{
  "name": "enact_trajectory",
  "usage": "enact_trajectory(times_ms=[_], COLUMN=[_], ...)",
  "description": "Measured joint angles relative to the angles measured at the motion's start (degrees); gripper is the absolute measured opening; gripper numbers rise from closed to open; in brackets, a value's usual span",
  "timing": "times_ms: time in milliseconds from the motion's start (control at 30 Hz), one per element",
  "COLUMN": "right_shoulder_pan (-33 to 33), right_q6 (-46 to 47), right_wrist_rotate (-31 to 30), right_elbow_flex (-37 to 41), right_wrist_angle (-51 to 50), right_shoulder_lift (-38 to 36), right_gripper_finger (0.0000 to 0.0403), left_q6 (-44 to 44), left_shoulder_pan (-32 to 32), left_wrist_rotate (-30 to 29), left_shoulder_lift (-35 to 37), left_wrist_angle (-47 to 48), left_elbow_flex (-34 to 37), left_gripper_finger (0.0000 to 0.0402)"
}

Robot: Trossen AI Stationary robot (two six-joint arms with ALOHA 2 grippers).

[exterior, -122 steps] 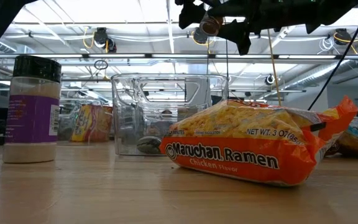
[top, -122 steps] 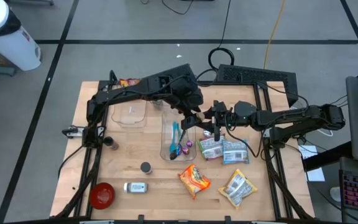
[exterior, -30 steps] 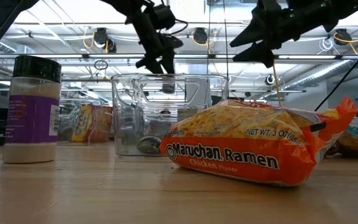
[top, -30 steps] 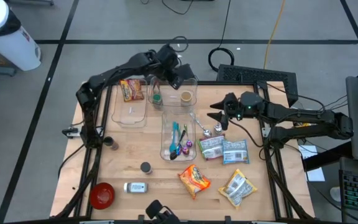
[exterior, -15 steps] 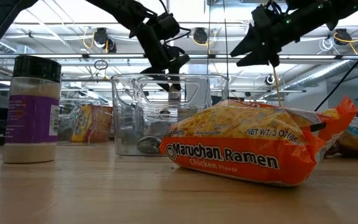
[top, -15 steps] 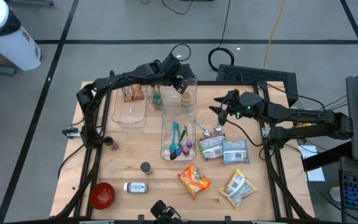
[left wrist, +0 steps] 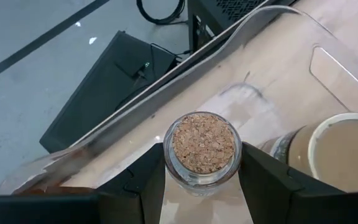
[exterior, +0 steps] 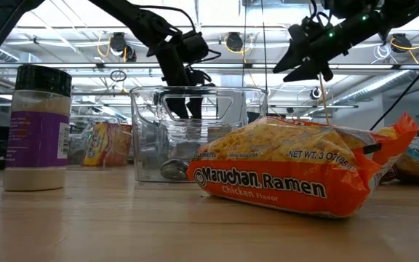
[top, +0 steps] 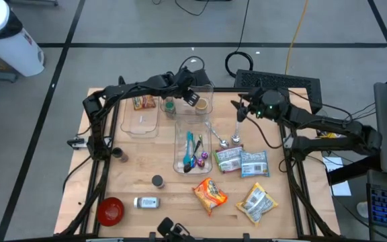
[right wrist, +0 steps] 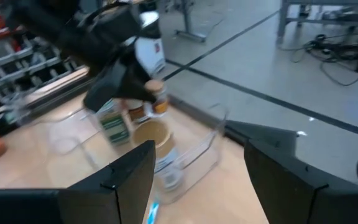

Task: Pick & Place Food Item
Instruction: Put the brown seasoning bottle into the top right transparent bin

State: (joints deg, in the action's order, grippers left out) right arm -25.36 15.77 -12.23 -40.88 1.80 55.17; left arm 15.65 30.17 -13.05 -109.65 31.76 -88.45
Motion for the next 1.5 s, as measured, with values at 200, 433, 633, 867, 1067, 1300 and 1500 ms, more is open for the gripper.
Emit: enact_trajectory(times_ms=[200, 433, 633, 867, 1067, 1300, 1500], right_shoulder_pan=[-4.34, -7.71, -9.03, -9.58, -9.57, -9.55, -9.55], right_q6=[0.0, -1.53, -2.6, -3.43, -3.5, -4.26, -4.31], right_wrist_rotate=[0.12, 0.38, 2.1, 5.11, 8.09, 9.56, 9.57], right_elbow_flex=[0.0, 0.0, 0.0, 0.0, 0.0, 0.0, 0.0], right_wrist_angle=[0.42, 0.4, 0.33, 0.29, 0.05, 0.05, -0.44], right_shoulder_lift=[0.0, 0.0, 0.0, 0.0, 0.0, 0.0, 0.0], right_gripper_finger=[0.0238, 0.0238, 0.0238, 0.0238, 0.0238, 0.0238, 0.0238], left_q6=[0.1, 3.36, 7.74, 13.12, 17.9, 18.97, 20.08], left_shoulder_pan=[0.86, 1.31, 0.02, -2.42, -3.29, -3.27, -3.32], left_wrist_rotate=[-0.14, -3.1, -6.91, -9.48, -10.11, -13.56, -13.58], left_shoulder_lift=[0.0, 0.0, 0.0, -2.1, -3.78, -3.88, -5.76], left_wrist_angle=[-1.11, -3.07, -3.36, -3.33, -3.24, -3.37, -5.35], left_elbow_flex=[0.0, 0.0, 0.0, 0.0, 0.0, 0.0, 0.0], left_gripper_finger=[0.0175, 0.0175, 0.0175, 0.0175, 0.0175, 0.0175, 0.0175])
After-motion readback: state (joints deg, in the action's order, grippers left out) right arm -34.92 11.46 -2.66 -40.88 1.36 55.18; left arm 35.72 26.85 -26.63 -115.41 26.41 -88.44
